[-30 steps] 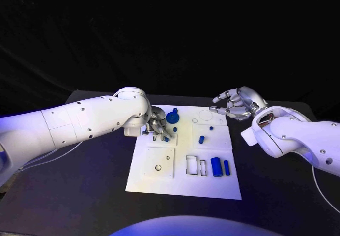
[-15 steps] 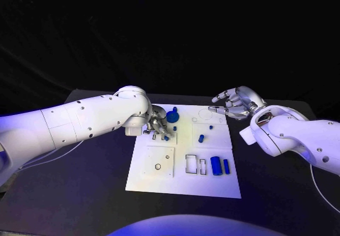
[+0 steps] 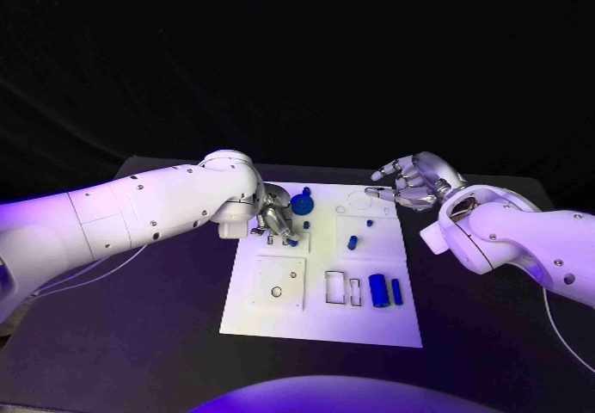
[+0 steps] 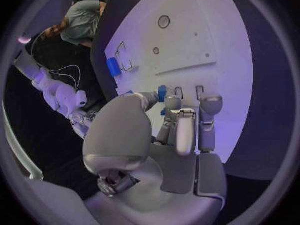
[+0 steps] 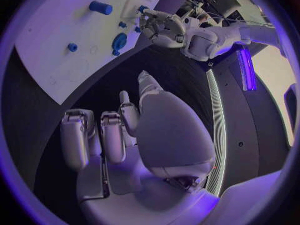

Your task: Assemble the parts on the task board

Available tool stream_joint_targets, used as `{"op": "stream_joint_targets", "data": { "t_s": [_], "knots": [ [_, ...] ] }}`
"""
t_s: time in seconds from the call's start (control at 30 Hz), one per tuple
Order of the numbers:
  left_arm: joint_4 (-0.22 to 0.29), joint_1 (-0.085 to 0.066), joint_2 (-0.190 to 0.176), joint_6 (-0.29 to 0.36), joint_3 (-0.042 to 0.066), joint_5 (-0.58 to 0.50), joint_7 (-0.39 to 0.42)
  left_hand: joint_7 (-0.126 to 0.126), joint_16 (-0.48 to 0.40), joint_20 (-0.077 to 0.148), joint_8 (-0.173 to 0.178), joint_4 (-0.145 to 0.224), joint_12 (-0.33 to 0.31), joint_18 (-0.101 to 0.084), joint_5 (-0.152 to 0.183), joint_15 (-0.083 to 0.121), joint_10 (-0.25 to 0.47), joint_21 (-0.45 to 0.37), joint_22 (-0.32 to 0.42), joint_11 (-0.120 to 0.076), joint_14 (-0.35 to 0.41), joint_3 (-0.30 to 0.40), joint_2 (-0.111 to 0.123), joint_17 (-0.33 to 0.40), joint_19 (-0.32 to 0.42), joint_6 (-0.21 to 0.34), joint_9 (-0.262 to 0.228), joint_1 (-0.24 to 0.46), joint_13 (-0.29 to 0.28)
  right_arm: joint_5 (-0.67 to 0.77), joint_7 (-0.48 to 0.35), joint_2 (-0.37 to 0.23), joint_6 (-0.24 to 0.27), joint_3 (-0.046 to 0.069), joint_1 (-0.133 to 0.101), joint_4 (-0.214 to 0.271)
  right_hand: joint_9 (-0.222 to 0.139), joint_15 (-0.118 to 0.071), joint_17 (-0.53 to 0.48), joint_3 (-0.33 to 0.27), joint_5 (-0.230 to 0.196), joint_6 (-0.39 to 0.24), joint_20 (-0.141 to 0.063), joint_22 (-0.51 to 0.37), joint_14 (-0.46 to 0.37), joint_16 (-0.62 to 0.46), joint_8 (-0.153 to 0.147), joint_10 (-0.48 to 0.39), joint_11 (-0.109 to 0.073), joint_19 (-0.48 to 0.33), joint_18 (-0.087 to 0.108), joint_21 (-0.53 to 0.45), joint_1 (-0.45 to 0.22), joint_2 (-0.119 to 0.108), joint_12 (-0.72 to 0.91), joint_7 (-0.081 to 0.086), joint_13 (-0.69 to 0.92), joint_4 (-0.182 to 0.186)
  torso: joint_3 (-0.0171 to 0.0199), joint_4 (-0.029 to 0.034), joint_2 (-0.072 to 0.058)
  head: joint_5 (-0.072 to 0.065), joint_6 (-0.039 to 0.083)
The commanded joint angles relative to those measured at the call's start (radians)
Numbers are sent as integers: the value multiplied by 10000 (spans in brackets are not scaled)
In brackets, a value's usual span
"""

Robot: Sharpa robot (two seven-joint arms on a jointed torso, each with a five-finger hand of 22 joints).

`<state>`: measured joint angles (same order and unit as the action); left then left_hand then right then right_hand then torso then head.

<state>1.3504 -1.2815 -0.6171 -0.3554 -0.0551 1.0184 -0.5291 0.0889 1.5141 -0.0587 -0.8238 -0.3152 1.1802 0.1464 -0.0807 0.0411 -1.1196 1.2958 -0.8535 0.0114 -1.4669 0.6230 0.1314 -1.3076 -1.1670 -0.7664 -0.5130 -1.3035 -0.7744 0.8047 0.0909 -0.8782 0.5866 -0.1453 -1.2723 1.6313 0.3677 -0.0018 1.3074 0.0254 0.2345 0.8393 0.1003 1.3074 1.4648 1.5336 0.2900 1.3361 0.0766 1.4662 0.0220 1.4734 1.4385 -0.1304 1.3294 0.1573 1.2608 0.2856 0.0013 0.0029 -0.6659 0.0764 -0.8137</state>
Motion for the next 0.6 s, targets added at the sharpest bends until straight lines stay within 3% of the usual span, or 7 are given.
{"op": "stream_joint_targets", "data": {
  "t_s": [0.03,0.3,0.6],
  "knots": [
    [140,-13,-75,422,30,-458,63,-55,70,9,-66,1450,82,-134,25,64,-154,81,-107,-7,-456,1539,33,-805,-105,36,-1183,165,-84,154,33,7,-166,-3,11,-11,-9,31,1423,-12,48,36,64,1948,788,-28,62,-75,-26,454,56,-29,2,78,-47,2,-8,20,6,3,-1,3,21],
    [538,-7,-412,1254,57,-643,147,-86,108,36,-125,1723,167,-176,4,97,-314,210,-356,-42,-515,1915,160,-926,-273,-6,-1344,358,-230,159,36,-8,-181,-8,17,-26,-9,31,1423,-12,48,36,64,1948,788,-28,62,-75,-26,454,56,-29,2,78,-47,2,-8,20,10,23,-7,2,23],
    [925,83,-670,2249,21,-35,230,-142,170,102,-160,2100,265,-250,-40,165,-614,425,-784,-109,-621,2567,453,-1155,-569,-159,-1534,663,-453,145,-3,-53,-144,-10,22,-14,-10,30,1421,-19,59,38,63,1940,788,-29,68,-73,-26,447,59,-43,-14,74,-46,2,-7,27,5,32,9,46,-36]
  ]
}}
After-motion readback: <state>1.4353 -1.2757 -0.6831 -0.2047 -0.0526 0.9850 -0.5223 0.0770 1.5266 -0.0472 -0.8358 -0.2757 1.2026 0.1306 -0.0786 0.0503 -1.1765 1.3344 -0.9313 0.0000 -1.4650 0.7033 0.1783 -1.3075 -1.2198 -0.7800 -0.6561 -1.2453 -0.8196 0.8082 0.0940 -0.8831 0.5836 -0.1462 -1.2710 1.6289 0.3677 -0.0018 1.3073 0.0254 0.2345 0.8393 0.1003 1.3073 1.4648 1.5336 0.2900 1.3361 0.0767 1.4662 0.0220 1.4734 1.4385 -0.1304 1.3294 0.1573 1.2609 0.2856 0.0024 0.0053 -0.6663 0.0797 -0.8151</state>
